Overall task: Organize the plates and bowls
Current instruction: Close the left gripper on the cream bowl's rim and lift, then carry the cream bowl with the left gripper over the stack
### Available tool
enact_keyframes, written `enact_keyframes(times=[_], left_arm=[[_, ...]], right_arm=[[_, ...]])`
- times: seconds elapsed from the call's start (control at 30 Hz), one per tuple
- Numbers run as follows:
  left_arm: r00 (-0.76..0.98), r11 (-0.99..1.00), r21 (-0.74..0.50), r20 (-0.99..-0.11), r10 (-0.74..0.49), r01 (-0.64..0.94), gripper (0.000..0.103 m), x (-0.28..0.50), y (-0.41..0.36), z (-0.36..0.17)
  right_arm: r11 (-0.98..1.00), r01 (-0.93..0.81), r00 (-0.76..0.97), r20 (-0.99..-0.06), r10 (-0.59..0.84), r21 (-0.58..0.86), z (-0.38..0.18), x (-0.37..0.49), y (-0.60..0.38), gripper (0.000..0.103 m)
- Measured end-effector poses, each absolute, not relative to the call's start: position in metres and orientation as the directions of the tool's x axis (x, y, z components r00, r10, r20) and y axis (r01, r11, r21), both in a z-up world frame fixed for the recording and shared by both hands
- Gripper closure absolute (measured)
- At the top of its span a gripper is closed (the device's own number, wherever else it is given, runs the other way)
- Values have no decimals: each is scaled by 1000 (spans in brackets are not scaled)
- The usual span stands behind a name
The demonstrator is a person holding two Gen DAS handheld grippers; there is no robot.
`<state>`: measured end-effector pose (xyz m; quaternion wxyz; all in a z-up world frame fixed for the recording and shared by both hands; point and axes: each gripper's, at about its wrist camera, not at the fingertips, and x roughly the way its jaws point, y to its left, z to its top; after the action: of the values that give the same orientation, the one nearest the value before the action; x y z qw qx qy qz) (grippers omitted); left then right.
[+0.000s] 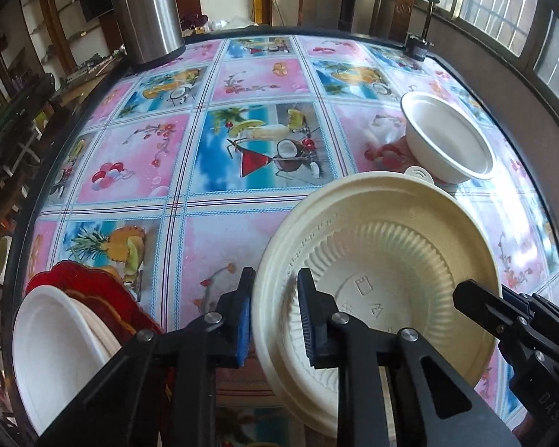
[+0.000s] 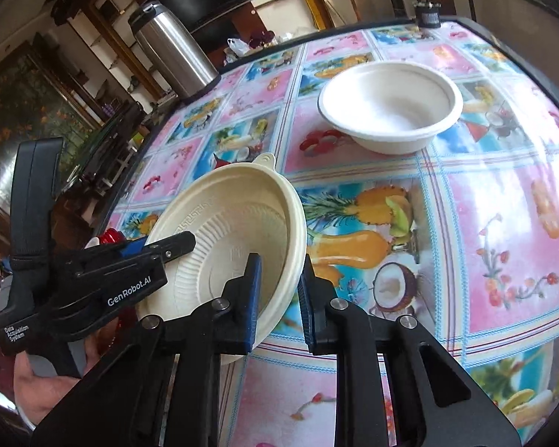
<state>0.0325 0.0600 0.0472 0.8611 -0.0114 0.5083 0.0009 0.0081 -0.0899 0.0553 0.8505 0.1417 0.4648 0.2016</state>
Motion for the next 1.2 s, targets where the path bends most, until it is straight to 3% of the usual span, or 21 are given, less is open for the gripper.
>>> enact_keyframes(times=[0.63, 1.2], left_arm=[[568, 998, -35, -823, 2, -54, 81, -13, 87, 92], [614, 967, -62, -782, 107, -247, 81, -66, 184, 112]], right_arm=[[863, -270, 530, -682, 504, 427, 101, -25, -72, 84], [802, -459, 474, -658, 584, 381, 130, -43, 34, 81]])
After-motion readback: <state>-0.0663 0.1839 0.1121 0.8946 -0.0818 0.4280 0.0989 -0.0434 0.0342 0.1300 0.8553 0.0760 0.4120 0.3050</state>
